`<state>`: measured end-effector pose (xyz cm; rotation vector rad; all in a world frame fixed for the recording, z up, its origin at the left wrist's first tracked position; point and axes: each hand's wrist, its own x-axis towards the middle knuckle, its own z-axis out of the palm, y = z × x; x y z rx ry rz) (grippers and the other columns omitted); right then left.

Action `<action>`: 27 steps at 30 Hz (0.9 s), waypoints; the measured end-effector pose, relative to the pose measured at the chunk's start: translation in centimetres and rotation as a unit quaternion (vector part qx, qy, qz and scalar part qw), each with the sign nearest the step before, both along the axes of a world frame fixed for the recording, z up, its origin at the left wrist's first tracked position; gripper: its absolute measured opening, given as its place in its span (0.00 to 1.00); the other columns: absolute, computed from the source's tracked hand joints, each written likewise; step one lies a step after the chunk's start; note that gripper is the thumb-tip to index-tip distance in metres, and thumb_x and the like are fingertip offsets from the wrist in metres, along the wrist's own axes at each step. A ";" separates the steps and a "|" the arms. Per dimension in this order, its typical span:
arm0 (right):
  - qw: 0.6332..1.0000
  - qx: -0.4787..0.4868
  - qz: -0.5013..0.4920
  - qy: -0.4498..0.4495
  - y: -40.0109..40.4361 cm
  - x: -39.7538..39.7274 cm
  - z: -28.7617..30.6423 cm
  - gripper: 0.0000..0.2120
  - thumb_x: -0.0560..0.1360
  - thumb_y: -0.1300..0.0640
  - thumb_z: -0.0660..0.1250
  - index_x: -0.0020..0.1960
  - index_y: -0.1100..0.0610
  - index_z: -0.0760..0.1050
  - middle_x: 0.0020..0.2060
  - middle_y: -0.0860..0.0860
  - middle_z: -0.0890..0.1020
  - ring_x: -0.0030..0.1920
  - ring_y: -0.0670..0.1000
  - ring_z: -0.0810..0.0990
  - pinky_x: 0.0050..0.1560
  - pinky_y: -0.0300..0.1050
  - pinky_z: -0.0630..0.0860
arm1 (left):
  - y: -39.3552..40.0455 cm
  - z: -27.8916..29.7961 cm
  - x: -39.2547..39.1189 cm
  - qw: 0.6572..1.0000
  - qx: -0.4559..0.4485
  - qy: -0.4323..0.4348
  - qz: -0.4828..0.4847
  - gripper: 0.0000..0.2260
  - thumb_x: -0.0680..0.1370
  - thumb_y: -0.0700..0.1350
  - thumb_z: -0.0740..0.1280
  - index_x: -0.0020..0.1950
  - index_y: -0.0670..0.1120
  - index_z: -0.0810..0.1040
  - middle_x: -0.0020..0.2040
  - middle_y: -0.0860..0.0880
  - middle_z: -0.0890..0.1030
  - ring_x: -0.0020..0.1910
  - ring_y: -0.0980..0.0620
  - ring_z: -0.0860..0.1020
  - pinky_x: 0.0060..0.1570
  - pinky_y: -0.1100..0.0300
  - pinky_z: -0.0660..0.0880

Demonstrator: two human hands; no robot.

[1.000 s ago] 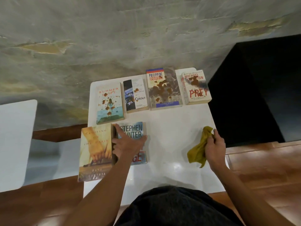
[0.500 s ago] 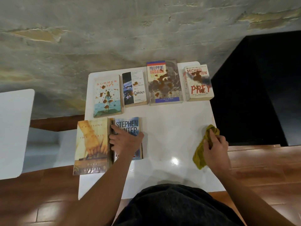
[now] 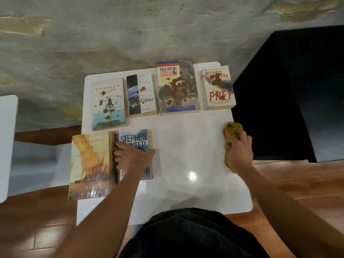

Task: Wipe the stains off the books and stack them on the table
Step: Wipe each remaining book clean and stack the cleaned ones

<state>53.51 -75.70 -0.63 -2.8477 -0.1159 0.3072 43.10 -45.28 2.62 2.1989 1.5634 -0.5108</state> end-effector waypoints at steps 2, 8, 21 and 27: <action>1.000 -0.017 0.023 0.000 0.1 1.9 0.0 0.22 0.78 0.60 0.68 0.71 0.51 0.75 0.66 0.56 0.69 0.59 0.59 0.65 0.44 0.52 0.77 | 0.0 0.1 0.3 1.000 0.002 0.000 0.004 0.58 0.63 0.63 0.78 0.78 0.40 0.47 0.70 0.35 0.63 0.68 0.34 0.67 0.64 0.38 0.69; 0.996 0.011 0.089 -0.027 2.8 -0.6 -1.2 0.22 0.74 0.65 0.70 0.67 0.55 0.78 0.58 0.57 0.74 0.55 0.58 0.67 0.35 0.49 0.75 | 0.3 0.1 0.4 1.000 -0.005 0.014 0.017 0.57 0.61 0.64 0.78 0.77 0.42 0.49 0.69 0.37 0.64 0.67 0.35 0.67 0.62 0.38 0.68; 0.940 0.091 0.330 -0.004 11.0 -10.6 -1.7 0.30 0.61 0.62 0.82 0.62 0.52 0.82 0.53 0.54 0.79 0.50 0.53 0.67 0.29 0.43 0.76 | 0.5 -0.4 0.3 0.999 -0.003 0.015 0.032 0.60 0.60 0.63 0.80 0.79 0.43 0.47 0.72 0.38 0.62 0.70 0.36 0.64 0.65 0.37 0.67; 0.967 0.087 0.237 -0.030 9.0 -5.9 -2.0 0.29 0.64 0.67 0.78 0.62 0.51 0.81 0.53 0.53 0.76 0.49 0.53 0.66 0.32 0.43 0.76 | 0.1 -0.4 0.4 1.000 0.009 0.009 0.028 0.61 0.59 0.64 0.80 0.78 0.43 0.48 0.70 0.38 0.64 0.68 0.37 0.66 0.63 0.38 0.69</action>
